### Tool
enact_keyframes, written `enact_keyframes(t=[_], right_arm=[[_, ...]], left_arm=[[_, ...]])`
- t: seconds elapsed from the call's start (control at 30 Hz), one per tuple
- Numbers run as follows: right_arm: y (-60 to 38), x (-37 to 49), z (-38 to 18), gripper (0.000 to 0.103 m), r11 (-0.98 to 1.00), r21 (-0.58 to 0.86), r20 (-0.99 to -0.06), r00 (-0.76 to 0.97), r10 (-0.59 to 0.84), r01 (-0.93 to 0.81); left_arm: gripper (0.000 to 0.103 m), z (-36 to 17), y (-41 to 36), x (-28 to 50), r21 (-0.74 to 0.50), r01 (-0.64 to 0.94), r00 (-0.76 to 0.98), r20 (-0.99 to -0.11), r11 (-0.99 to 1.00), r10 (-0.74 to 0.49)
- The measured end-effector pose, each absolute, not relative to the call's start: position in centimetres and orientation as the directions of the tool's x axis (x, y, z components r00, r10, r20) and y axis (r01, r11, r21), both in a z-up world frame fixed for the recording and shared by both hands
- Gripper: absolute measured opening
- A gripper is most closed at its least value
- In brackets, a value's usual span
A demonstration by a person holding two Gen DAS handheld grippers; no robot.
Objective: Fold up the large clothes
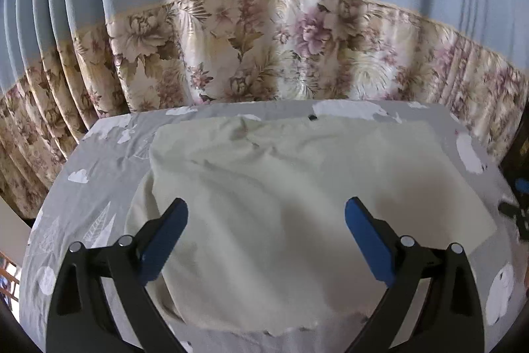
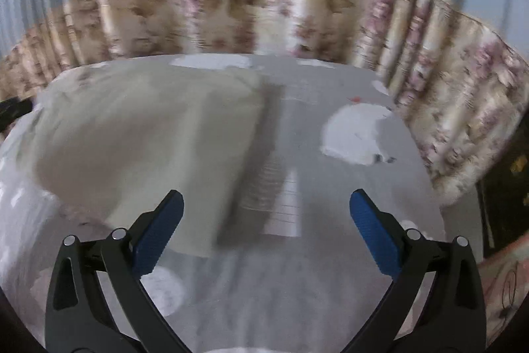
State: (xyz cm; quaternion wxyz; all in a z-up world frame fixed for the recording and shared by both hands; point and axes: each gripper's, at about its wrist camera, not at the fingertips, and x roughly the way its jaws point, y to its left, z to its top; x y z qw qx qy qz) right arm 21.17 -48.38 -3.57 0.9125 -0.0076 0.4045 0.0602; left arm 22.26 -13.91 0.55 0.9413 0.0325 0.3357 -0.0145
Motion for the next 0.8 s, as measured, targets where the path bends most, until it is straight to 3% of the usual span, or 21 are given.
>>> enact_keyframes(t=[0.23,0.53,0.8], right_arm=[[-48.4,25.3,-6.7,0.093,0.982,0.181,-0.759,0.626,0.176,-0.057],[-42.4,28.8,-8.5,0.072,0.981,0.136,-0.813,0.549,0.192,-0.140],[-40.5,29.7,-9.1,0.072,0.963,0.216,-0.810,0.521,0.269,-0.161]], left_arm=[[0.097,-0.9,-14.5,23.5,0.092,0.079,0.759,-0.651,0.993,0.000],[0.096,-1.8,-11.5,26.3,0.061,0.079,0.733,-0.680,0.995,-0.017],[0.096,-3.0,-11.6,26.9,0.040,0.106,0.719,-0.694,0.994,-0.049]])
